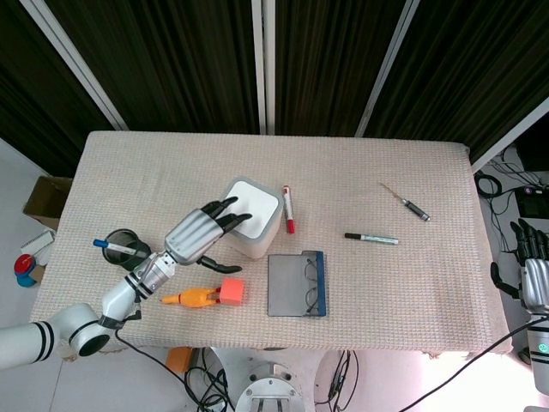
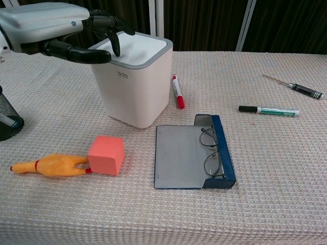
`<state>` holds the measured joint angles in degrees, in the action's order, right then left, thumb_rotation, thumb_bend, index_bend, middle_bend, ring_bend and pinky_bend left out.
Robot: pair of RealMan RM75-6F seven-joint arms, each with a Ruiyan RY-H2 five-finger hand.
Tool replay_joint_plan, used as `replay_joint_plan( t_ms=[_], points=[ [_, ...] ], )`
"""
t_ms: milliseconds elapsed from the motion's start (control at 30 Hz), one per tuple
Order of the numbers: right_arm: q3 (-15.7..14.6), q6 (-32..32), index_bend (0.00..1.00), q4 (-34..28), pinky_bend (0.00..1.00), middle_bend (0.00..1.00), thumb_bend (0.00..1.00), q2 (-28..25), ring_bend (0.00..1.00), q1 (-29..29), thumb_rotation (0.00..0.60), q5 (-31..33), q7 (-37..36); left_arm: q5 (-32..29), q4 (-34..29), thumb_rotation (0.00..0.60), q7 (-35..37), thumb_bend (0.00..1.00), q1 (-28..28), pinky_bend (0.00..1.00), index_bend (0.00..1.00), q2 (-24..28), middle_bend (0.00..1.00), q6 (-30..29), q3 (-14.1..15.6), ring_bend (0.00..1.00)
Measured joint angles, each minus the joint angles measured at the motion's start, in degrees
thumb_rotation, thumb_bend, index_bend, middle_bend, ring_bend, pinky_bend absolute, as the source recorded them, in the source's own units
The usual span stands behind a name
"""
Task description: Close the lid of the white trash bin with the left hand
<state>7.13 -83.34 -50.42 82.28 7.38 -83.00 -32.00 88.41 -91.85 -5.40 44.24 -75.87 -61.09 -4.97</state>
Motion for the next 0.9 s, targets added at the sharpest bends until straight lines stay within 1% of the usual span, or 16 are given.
replay_joint_plan(
  t_ms=[67,267,367,433,567,667,800,900],
  points=[
    [0.0,-0.1,0.00,-0.1,0.00,0.00,0.39,0.0,0.00,0.0,0.600,0.0,0.0,0.2,-1.1,0.029,-0.3,0.00,-0.2,0.22,0.13,0.8,0.24,-0.8,-0.5,0.03],
    [0.0,-0.5,0.00,-0.4,0.00,0.00,0.39,-0.2,0.00,-0.1,0.600,-0.3,-0.1,0.6,-5.7,0.031,-2.1,0.00,-1.6,0.22,0.13,5.2,0.22,-4.4,-1.9,0.03],
    [-0.2,-1.1,0.00,-0.4,0.00,0.00,0.39,-0.3,0.00,-0.2,0.600,-0.7,0.3,0.3,-8.1,0.034,-3.5,0.00,-3.6,0.23,0.13,8.1,0.20,-6.8,-2.0,0.03],
    [-0.3,-1.8,0.00,-0.2,0.00,0.00,0.38,-0.2,0.00,-0.4,0.600,-1.0,1.3,-0.1,-9.6,0.033,-4.4,0.00,-6.0,0.23,0.13,10.0,0.18,-8.7,-1.5,0.03],
    [-0.8,-2.7,0.00,-0.1,0.00,0.00,0.38,-0.4,0.00,-1.0,0.600,-1.4,4.7,-0.7,-11.1,0.035,-6.2,0.00,-12.0,0.23,0.13,12.2,0.16,-13.2,1.4,0.03],
    [-1.4,-2.8,0.00,-1.5,0.00,0.00,0.37,-1.3,0.00,-2.0,0.600,-1.3,7.6,-1.0,-10.6,0.035,-6.9,0.00,-17.7,0.23,0.13,12.9,0.14,-18.1,4.4,0.03],
    [-2.4,-2.2,0.00,-5.1,0.00,0.00,0.37,-3.5,0.00,-3.6,0.600,-0.8,10.5,-0.7,-6.7,0.034,-5.4,0.00,-25.7,0.23,0.13,12.5,0.14,-25.0,8.0,0.03],
    [-2.9,-1.9,0.00,-7.8,0.00,0.00,0.37,-5.1,0.00,-4.3,0.600,-0.6,12.0,0.6,-2.2,0.033,-3.3,0.00,-28.7,0.23,0.13,10.8,0.14,-28.0,9.4,0.03]
  ],
)
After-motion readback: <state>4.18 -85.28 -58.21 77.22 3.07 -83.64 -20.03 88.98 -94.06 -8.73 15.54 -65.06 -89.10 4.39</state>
